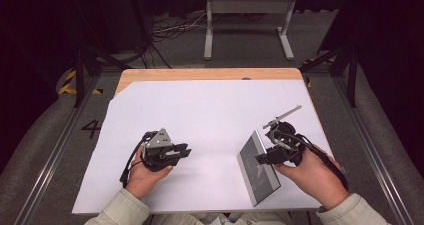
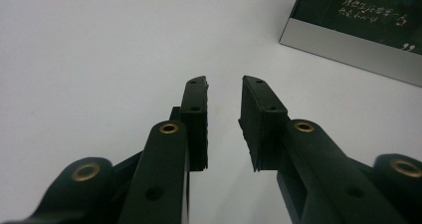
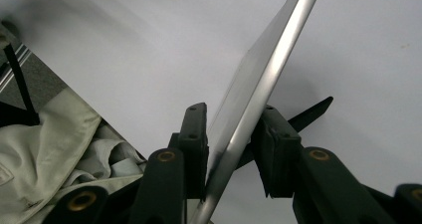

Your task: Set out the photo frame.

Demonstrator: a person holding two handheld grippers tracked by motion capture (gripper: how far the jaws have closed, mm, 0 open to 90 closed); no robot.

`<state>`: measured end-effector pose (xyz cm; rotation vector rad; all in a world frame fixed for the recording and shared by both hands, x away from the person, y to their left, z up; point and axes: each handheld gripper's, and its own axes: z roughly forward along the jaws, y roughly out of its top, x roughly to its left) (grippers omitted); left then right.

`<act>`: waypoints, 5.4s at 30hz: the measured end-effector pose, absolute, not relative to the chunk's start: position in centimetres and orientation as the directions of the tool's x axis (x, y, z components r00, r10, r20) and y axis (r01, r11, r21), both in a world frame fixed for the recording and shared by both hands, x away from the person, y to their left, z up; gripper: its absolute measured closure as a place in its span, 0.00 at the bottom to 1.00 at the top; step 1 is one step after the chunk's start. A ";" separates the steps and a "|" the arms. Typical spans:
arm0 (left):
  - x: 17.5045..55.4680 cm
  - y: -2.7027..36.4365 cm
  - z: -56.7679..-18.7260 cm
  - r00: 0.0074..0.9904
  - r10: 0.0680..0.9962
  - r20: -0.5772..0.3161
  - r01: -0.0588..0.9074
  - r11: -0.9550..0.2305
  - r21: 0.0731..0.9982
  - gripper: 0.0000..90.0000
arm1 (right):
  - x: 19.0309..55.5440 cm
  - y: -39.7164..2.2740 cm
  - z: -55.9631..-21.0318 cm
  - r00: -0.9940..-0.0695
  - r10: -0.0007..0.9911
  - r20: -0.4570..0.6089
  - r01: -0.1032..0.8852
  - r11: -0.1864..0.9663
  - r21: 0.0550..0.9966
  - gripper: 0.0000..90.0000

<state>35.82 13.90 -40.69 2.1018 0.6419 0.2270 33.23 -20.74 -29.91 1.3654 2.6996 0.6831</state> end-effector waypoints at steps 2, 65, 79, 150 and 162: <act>35.8 13.9 -40.7 0.849 0.524 -0.074 0.356 -0.463 0.812 0.81 | 33.2 -20.7 -29.9 -0.611 0.777 0.153 0.756 0.515 0.403 0.76; 35.2 15.6 -40.7 0.825 0.559 -0.087 0.378 -0.432 0.819 0.82 | 38.2 -17.3 -22.9 -0.919 0.389 -0.065 0.325 0.840 0.435 0.93; 35.3 15.5 -40.8 0.828 0.554 -0.088 0.378 -0.434 0.818 0.81 | 39.8 -15.4 -23.3 -0.985 0.157 -0.072 0.117 0.914 0.389 0.93; 35.5 15.4 -41.0 0.826 0.557 -0.092 0.385 -0.438 0.813 0.79 | 45.1 -17.2 -27.3 -0.979 0.202 0.004 0.171 0.821 0.544 0.54; 35.3 15.8 -40.6 0.810 0.579 -0.094 0.388 -0.410 0.825 0.69 | 43.1 -20.9 -25.4 -0.940 0.336 -0.064 0.197 0.684 0.702 0.35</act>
